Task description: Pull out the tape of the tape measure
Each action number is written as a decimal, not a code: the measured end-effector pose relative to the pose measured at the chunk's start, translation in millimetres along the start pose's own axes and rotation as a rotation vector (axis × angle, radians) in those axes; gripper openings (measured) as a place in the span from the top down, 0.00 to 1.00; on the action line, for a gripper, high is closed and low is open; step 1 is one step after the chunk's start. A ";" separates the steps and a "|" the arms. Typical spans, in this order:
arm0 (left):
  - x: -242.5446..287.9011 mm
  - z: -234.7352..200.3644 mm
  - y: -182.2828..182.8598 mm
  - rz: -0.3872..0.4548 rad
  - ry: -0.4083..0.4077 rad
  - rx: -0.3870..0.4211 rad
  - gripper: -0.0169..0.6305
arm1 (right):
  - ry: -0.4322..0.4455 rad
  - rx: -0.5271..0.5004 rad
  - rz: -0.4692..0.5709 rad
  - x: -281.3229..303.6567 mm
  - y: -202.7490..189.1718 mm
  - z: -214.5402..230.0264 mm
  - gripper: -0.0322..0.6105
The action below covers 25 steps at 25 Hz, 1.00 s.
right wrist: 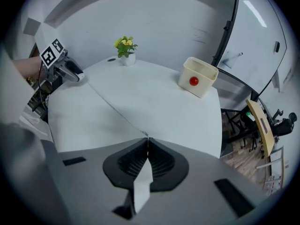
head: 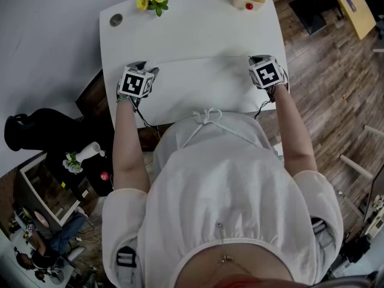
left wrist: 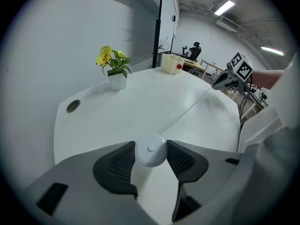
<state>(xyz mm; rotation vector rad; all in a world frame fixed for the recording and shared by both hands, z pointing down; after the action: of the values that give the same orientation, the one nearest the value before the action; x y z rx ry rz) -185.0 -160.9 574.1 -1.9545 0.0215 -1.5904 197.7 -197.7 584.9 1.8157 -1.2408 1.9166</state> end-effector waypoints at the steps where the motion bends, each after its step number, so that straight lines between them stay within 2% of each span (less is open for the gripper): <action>1: 2.1 0.5 -1.2 -0.006 -0.002 0.001 0.62 | 0.007 0.002 -0.001 2.4 0.4 -2.7 0.94; 10: 20.3 4.7 -3.4 -0.038 -0.036 0.005 0.62 | 0.074 0.012 -0.015 21.8 3.3 -20.2 0.94; 22: 35.6 -6.7 -7.2 -0.077 -0.036 -0.038 0.62 | 0.067 0.030 -0.046 44.7 9.9 -21.0 0.93; 25: 37.6 -4.6 -6.1 -0.098 -0.018 -0.024 0.62 | 0.063 0.039 -0.053 43.7 8.3 -18.9 0.93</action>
<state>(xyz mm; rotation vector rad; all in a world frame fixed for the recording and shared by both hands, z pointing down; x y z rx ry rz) -180.8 -172.3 610.5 -2.0153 -0.0637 -1.6417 169.5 -206.2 623.2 1.7741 -1.1319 1.9669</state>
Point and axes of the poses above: the fingertips, and each gripper's own axes: x forward along the fingers, z to its right, y out of its top, the point moved 2 cm from there along -x, backward along the fingers, and after that the axes turned 5 degrees about -x, right-handed, at the moved point
